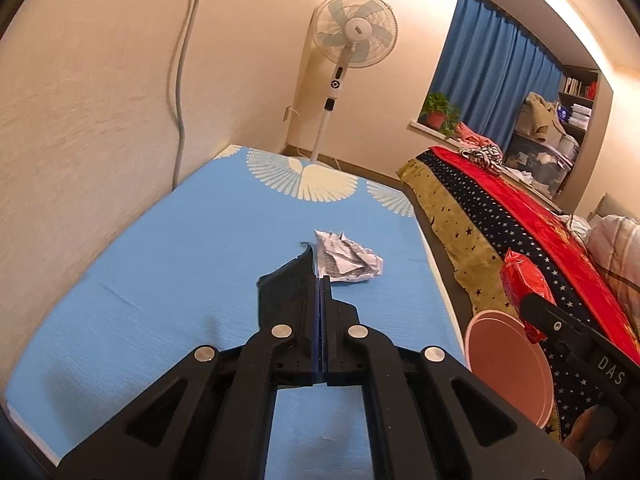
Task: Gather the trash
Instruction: 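Carry the red ball and black pouch over the pink bin with both grippers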
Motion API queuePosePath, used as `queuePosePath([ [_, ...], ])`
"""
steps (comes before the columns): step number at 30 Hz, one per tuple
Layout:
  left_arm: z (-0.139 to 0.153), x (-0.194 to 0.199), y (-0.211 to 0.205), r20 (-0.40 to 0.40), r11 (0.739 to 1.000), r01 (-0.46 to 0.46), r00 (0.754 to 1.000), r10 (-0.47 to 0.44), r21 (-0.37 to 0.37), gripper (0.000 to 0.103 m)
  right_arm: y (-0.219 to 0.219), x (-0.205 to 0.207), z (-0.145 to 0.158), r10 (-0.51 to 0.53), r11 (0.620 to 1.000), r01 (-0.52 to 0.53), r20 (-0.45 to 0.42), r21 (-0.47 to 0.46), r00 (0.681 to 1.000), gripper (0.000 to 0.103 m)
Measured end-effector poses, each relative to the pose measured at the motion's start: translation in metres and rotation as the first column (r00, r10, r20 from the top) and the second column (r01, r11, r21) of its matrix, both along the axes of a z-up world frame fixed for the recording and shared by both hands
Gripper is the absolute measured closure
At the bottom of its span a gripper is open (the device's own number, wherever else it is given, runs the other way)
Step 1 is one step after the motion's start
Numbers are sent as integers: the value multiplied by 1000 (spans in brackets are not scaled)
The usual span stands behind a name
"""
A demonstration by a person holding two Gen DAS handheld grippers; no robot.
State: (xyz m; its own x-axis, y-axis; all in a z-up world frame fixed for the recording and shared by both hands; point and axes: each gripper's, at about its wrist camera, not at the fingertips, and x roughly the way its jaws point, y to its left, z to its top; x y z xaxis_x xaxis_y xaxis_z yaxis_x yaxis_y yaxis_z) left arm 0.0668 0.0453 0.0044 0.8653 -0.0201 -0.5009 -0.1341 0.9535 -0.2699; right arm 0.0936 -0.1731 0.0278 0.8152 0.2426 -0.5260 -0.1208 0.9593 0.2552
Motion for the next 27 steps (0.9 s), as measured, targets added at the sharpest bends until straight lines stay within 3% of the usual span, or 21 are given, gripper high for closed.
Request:
queuePosePath([
  [27,12,-8,-44,43,990,140,989,-140,11,103,-42,-28,12,-109,993,110,22,-48,994,33],
])
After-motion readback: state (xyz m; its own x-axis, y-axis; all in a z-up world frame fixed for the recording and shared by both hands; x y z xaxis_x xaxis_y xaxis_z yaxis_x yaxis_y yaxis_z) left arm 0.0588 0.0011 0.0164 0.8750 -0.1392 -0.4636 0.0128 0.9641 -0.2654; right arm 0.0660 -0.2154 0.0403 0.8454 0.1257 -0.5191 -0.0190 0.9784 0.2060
